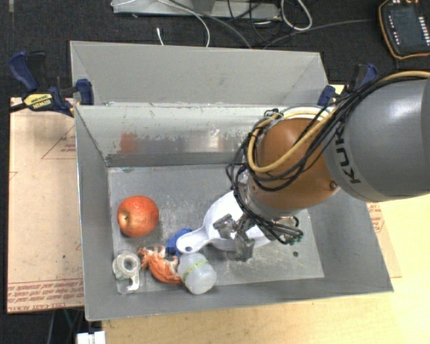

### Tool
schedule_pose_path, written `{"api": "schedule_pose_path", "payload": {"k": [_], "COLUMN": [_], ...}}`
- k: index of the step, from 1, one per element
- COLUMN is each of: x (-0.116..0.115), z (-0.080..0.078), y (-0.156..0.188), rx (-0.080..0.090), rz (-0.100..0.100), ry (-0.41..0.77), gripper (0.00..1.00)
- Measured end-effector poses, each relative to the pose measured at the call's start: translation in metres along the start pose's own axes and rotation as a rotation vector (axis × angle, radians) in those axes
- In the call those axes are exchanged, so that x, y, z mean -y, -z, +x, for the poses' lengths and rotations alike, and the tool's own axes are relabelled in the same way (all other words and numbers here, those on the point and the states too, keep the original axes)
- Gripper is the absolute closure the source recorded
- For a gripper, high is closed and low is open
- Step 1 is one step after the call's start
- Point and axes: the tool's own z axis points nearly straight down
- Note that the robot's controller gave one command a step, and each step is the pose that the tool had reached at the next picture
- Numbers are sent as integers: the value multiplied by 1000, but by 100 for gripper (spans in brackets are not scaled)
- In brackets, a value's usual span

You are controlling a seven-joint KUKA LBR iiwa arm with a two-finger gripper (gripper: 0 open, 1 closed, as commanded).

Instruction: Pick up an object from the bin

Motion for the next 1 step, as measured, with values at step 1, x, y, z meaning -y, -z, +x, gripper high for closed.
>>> {"api": "schedule_pose_path", "payload": {"k": [1], "x": [-1], "z": [1], "y": [38], "rx": [-8], "rz": [-5], "ry": [-1], "gripper": [100]}}
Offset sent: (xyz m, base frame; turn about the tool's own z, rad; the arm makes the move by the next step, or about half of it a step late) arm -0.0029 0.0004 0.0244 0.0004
